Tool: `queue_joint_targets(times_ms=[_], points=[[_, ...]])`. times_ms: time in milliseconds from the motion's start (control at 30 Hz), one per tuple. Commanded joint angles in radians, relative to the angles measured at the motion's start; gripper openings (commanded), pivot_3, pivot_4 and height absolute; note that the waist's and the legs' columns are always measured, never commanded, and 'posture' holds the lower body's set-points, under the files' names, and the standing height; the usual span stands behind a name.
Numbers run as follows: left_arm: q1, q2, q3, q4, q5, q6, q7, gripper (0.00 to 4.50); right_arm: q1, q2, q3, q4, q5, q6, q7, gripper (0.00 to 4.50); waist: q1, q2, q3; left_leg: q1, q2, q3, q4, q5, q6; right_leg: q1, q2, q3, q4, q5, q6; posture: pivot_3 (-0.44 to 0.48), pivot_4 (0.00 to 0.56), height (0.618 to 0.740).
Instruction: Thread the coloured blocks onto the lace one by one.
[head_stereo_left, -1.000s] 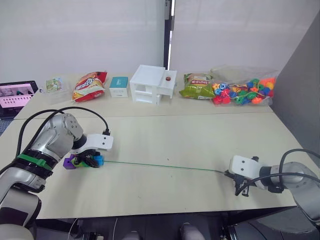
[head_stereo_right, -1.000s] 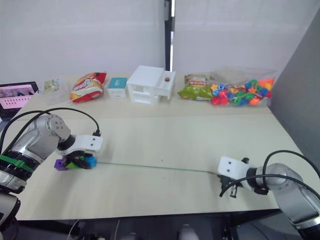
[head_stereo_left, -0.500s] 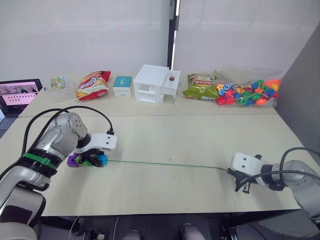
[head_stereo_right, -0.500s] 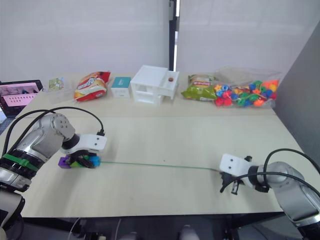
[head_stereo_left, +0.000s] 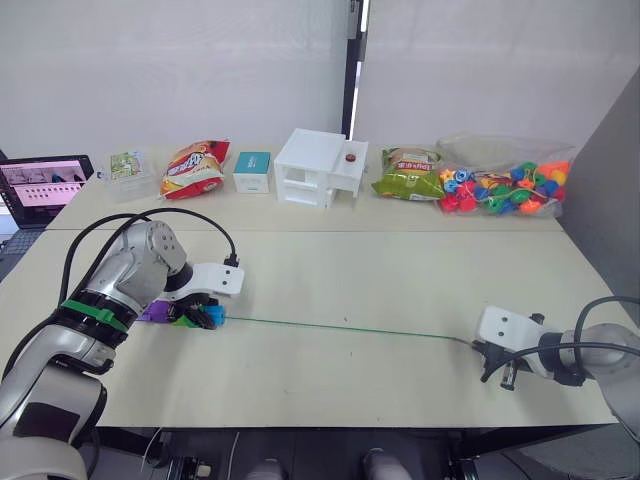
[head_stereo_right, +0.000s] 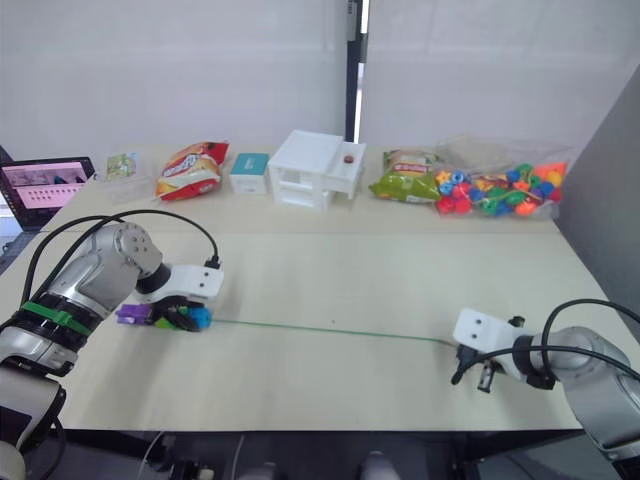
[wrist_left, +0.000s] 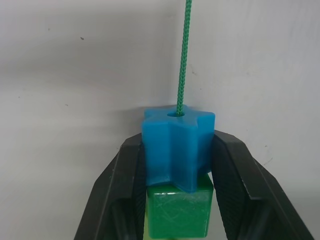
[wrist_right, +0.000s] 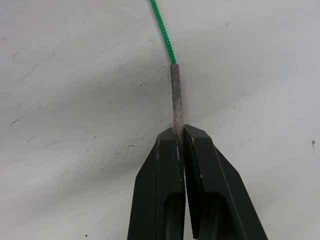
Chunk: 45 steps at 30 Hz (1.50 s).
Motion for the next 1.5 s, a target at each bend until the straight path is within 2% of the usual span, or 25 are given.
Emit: queue_joint_targets(times_ms=[33,300,500,767,900,967,1100,1200,1333,1433,1500], points=[[-0.009,0.008,0.004,0.007,0.011,-0.02,-0.001,1.3,-0.022,-0.004,0.002,-0.015,-0.013,0.01,-0.004,0.0,0.0,0.0,0.0,0.0,0.0,0.0,0.0,0.0,0.0,0.0,0.0,0.0,0.0,0.0,0.0,0.0,0.15,0.74],[0.007,0.022,0.003,0.045,0.031,-0.031,0.016,1.3,-0.055,0.004,0.026,0.004,-0.011,0.007,-0.005,0.0,-0.004,0.0,0.0,0.001,0.0,0.0,0.0,0.0,0.0,0.0,0.0,0.0,0.0,0.0,0.0,0.0,0.15,0.74],[0.036,0.01,0.017,-0.015,0.002,0.037,-0.005,1.3,-0.087,0.086,0.117,-0.06,0.012,0.068,0.005,0.0,-0.016,0.0,0.0,0.001,0.001,0.0,0.0,0.0,0.0,0.0,0.001,0.0,0.001,0.0,0.0,0.0,0.15,0.74],[0.08,0.01,0.033,-0.088,-0.016,0.055,-0.004,1.3,-0.175,0.192,0.234,0.026,-0.05,0.097,-0.027,0.0,-0.025,-0.004,-0.005,0.003,0.001,-0.001,0.0,0.0,0.0,0.002,0.001,0.0,0.001,0.0,0.0,0.0,0.15,0.74],[0.101,0.003,0.052,-0.111,-0.028,0.058,0.012,1.3,-0.195,0.222,0.236,0.075,-0.062,0.083,-0.041,1.31,-0.025,-0.006,-0.006,0.007,0.001,-0.001,0.0,0.0,0.0,0.006,0.002,0.0,0.0,0.0,0.0,0.0,0.15,0.74],[0.11,0.007,0.066,-0.12,-0.034,0.052,0.021,2.31,-0.199,0.224,0.221,0.08,-0.056,0.083,-0.038,1.98,-0.024,-0.006,-0.006,0.012,0.002,-0.001,-0.002,0.0,0.0,0.012,0.002,0.0,-0.002,0.0,0.0,0.0,0.15,0.74],[0.136,0.048,0.137,-0.18,-0.093,0.089,0.01,3.6,-0.179,0.191,0.102,-0.005,0.018,0.095,-0.004,3.3,-0.022,-0.006,-0.005,0.015,0.002,-0.001,-0.004,0.0,0.0,0.017,0.002,-0.001,-0.007,-0.001,0.001,0.0,0.15,0.74],[0.179,0.107,0.233,-0.255,-0.164,0.126,0.026,4.5,-0.136,0.186,-0.036,-0.095,0.117,0.145,0.014,4.35,-0.023,-0.006,-0.004,0.008,0.002,-0.002,-0.004,-0.001,0.001,0.01,0.002,-0.001,-0.007,-0.001,0.001,0.0,0.15,0.74],[0.261,0.143,0.424,-0.369,-0.305,0.224,0.088,4.5,-0.086,0.213,-0.213,-0.172,0.249,0.206,0.007,4.43,-0.024,-0.005,-0.004,-0.007,0.001,-0.002,-0.002,0.0,0.001,-0.006,0.0,-0.001,0.003,0.0,0.001,0.0,0.15,0.74],[0.361,0.082,0.707,-0.43,-0.465,0.356,0.21,4.5,-0.047,0.281,-0.353,-0.204,0.357,0.252,-0.027,4.43,-0.021,-0.005,-0.004,-0.007,0.001,-0.002,-0.002,-0.001,0.001,-0.005,0.0,-0.001,0.001,0.0,0.001,0.0,0.15,0.74],[0.457,0.063,0.834,-0.458,-0.514,0.384,0.261,4.5,-0.022,0.324,-0.419,-0.208,0.406,0.265,-0.053,4.43,-0.022,-0.005,-0.004,-0.005,0.002,-0.002,-0.002,-0.001,0.001,-0.004,0.0,-0.001,-0.001,0.0,0.001,0.0,0.15,0.74]])
